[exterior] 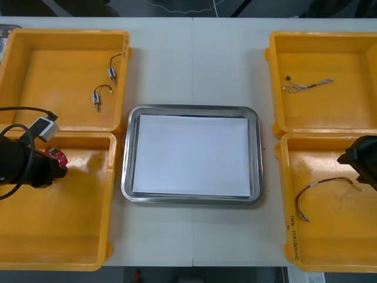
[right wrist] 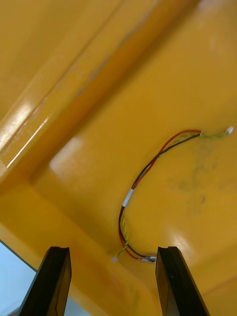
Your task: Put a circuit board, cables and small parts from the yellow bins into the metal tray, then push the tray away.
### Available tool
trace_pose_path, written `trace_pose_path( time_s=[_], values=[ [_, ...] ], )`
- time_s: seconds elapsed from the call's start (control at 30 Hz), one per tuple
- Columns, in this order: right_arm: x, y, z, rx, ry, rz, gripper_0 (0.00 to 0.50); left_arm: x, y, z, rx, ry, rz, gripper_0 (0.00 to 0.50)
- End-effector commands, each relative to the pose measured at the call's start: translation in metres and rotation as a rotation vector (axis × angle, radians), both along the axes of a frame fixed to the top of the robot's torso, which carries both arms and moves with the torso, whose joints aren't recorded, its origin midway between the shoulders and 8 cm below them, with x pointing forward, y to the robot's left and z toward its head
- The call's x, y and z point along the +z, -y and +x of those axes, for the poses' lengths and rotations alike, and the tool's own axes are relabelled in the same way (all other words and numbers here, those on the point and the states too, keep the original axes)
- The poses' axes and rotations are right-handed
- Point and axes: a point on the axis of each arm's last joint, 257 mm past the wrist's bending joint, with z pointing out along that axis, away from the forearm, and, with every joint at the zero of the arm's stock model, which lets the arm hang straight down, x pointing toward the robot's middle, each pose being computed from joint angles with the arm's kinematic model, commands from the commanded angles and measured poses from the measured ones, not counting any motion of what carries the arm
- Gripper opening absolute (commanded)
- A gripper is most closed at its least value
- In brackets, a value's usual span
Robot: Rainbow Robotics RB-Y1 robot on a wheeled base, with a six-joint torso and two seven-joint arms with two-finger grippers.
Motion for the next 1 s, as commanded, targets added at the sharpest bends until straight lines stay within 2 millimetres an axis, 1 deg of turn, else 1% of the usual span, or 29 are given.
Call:
trace_pose_path(
  time_s=[0.03,0.13,0.27,0.47,0.63,0.83,1.0],
  values=[
    [-0.006,-0.020,0.005,-0.041,-0.017,0.058,0.500,0.002,-0.009,0.003,-0.063,0.022,0.070,0.500],
    [-0.016,-0.025,0.004,-0.081,-0.048,0.094,0.500,-0.002,-0.009,0.007,-0.064,0.020,0.072,0.500],
    [-0.028,-0.031,0.002,-0.103,-0.083,0.114,0.500,0.001,-0.012,0.012,-0.065,0.028,0.081,0.500],
    [-0.041,-0.027,0.001,-0.140,-0.119,0.116,0.500,-0.002,-0.013,0.016,-0.069,0.022,0.090,0.500],
    [-0.052,-0.021,-0.001,-0.172,-0.153,0.114,0.500,-0.004,-0.014,0.027,-0.070,0.027,0.096,0.500],
    [-0.062,-0.023,-0.002,-0.197,-0.175,0.115,0.500,-0.001,-0.013,0.030,-0.080,0.036,0.105,0.500],
    [-0.064,-0.026,-0.001,-0.212,-0.176,0.123,0.500,-0.002,-0.008,0.033,-0.091,0.039,0.110,0.500]
  ],
)
